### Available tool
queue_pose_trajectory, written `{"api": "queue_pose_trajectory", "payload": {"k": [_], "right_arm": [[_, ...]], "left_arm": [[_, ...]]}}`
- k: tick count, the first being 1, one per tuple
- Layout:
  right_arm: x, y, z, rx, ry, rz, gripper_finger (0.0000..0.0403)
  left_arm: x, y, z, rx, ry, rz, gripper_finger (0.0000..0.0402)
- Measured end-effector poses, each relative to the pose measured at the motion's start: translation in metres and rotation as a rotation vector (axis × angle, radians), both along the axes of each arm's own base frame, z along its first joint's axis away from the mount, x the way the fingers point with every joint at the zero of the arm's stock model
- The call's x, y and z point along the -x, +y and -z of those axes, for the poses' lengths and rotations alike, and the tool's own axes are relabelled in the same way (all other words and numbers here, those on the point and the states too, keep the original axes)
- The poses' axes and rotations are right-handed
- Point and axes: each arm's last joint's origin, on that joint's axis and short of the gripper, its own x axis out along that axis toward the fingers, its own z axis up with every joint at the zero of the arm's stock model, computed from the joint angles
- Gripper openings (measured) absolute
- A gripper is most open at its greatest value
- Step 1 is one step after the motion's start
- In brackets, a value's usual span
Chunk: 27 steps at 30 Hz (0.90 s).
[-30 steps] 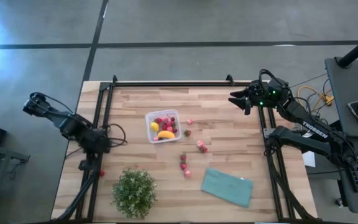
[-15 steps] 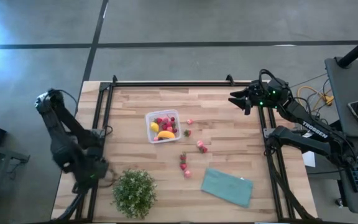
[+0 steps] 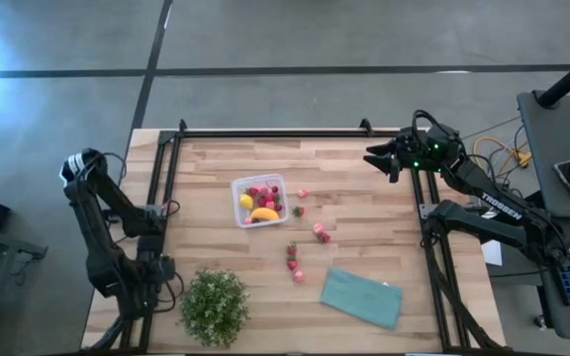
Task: Pick and placing Produce into tupperware
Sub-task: Put the red cherry into the transparent bin
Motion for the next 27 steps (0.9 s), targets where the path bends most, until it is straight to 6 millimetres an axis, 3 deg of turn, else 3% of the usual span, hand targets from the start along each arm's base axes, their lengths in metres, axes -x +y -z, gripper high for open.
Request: {"api": "queue_pose_trajectory", "payload": {"k": [6, 10, 18, 27], "right_arm": [[0.0, 0.0, 0.0, 0.0, 0.0, 0.0, 0.0226], [0.0, 0.0, 0.0, 0.0, 0.0, 0.0, 0.0226], [0.0, 0.0, 0.0, 0.0, 0.0, 0.0, 0.0226], [0.0, 0.0, 0.0, 0.0, 0.0, 0.0, 0.0226]], "left_arm": [[0.015, 0.009, 0.012, 0.019, -0.043, -0.137, 0.0192], [0.027, 0.022, 0.02, 0.155, -0.026, -0.305, 0.0192], [0.034, 0.037, 0.033, 0.344, 0.163, -0.162, 0.0192], [0.022, 0.053, 0.037, 0.41, 0.168, -0.161, 0.0192]]}}
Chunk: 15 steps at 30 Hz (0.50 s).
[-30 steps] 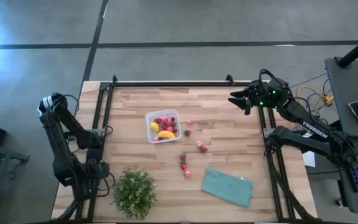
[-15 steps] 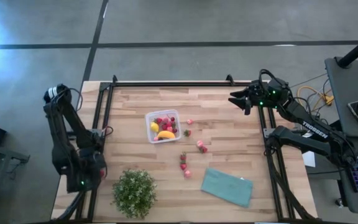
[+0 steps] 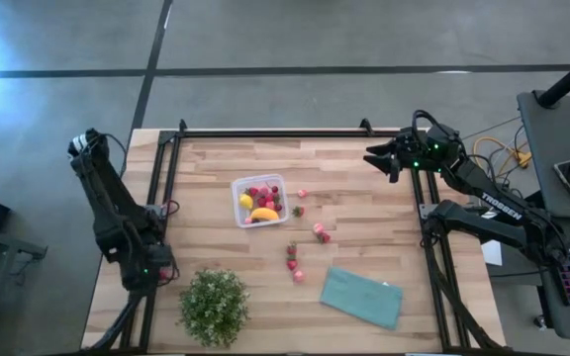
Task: Pick and placing Produce into tupperware
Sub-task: Put the red cherry into the transparent bin
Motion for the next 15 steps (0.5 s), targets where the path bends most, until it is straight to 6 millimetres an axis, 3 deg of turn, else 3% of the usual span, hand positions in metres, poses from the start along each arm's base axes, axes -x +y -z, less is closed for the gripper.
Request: {"api": "queue_pose_trajectory", "payload": {"k": [6, 15], "right_arm": [[0.0, 0.0, 0.0, 0.0, 0.0, 0.0, 0.0226], [0.0, 0.0, 0.0, -0.001, 0.0, 0.0, 0.0226]], "left_arm": [[-0.013, 0.004, 0.018, -0.005, 0.03, 0.059, 0.0192], [-0.027, 0.011, 0.029, -0.092, 0.014, 0.123, 0.0192]]}}
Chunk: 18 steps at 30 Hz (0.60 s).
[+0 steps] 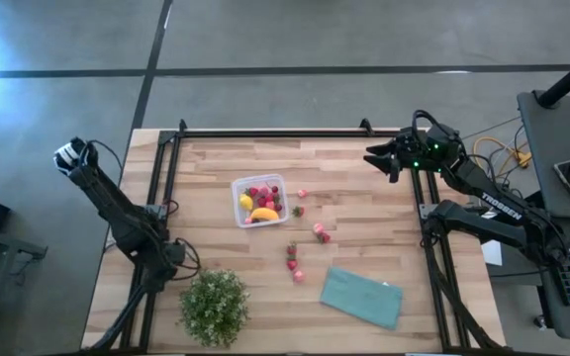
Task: Pick and placing Produce into tupperware
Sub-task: Put the red cherry into the transparent bin
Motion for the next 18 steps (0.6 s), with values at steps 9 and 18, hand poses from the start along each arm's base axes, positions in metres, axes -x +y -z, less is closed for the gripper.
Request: {"api": "queue_pose_trajectory", "payload": {"k": [9, 18], "right_arm": [[0.0, 0.0, 0.0, 0.001, -0.001, 0.0, 0.0226], [0.0, 0.0, 0.0, 0.001, 0.0, -0.001, 0.0226]], "left_arm": [[-0.005, 0.0, 0.013, 0.013, 0.085, 0.008, 0.0192], [-0.009, -0.002, 0.019, -0.028, 0.068, 0.009, 0.0192]]}}
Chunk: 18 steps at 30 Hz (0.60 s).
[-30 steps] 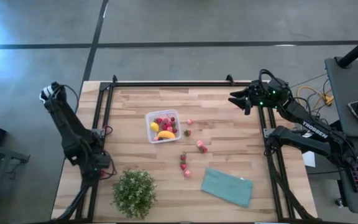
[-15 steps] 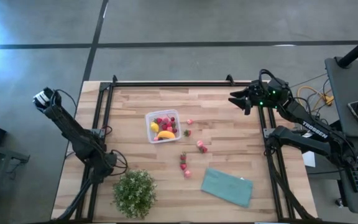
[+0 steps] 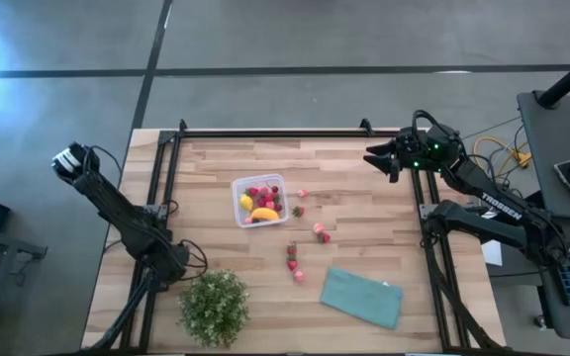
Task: Pick and placing Produce into tupperware
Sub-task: Put the red cherry into the transparent bin
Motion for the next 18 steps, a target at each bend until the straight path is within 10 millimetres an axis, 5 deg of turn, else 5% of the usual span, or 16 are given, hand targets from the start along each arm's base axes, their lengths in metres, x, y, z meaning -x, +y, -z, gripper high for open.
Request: {"api": "queue_pose_trajectory", "payload": {"k": [11, 18], "right_arm": [[0.0, 0.0, 0.0, 0.0, 0.0, 0.0, 0.0226], [0.0, 0.0, 0.0, 0.0, 0.0, 0.0, 0.0226]], "left_arm": [[-0.0037, -0.0029, 0.0044, -0.009, -0.034, 0.059, 0.019], [-0.0031, -0.0024, 0.0043, -0.009, -0.032, 0.062, 0.0143]]}}
